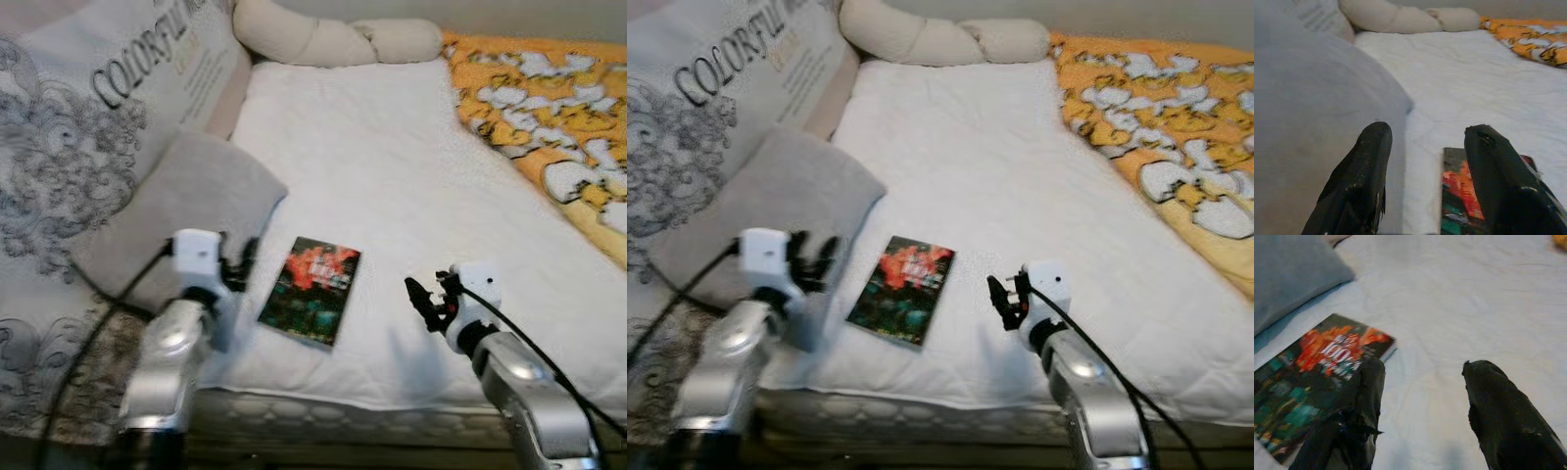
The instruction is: Clean up the room
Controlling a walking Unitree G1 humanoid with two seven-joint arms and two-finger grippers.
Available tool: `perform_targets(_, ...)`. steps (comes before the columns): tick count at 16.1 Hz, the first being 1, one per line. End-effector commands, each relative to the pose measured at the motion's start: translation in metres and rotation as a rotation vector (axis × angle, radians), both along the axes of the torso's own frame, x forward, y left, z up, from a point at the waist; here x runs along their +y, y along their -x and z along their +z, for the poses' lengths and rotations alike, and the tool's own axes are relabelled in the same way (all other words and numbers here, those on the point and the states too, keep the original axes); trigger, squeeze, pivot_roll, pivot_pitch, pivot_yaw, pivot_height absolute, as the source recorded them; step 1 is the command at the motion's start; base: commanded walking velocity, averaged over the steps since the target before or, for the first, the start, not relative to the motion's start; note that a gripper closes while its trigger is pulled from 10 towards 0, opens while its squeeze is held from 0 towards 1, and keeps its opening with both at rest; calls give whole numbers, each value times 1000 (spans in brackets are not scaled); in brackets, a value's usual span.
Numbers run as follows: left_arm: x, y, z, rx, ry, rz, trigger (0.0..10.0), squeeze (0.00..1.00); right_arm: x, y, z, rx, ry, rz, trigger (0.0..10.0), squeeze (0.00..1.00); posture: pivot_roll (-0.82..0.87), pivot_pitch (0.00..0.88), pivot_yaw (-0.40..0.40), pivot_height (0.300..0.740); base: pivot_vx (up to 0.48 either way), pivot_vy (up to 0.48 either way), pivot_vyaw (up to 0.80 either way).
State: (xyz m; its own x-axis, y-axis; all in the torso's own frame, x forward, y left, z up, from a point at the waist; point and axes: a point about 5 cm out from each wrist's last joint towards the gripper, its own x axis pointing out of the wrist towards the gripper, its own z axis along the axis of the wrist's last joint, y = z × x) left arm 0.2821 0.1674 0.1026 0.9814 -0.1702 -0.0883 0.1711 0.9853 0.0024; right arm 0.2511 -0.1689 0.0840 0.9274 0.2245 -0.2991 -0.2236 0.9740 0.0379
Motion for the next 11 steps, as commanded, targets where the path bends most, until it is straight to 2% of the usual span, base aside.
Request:
perform_targets(1,-1,2,3,-2,-14,8,10000,0,-7,1,-3,0,13,-33,10000,0,-20,0,23,740,0,-480,0)
perform_targets(4,6,3,6,2,-40,51,10000,0,-3,-5,-4,-10,6,-31,10000,0,-7,0,13,740,0,-480,0)
perform_targets(11,7,1,11,3,-46,65,10000,0,-4,-8,-7,-20,5,-39,10000,0,-2,0,8,740,0,-480,0)
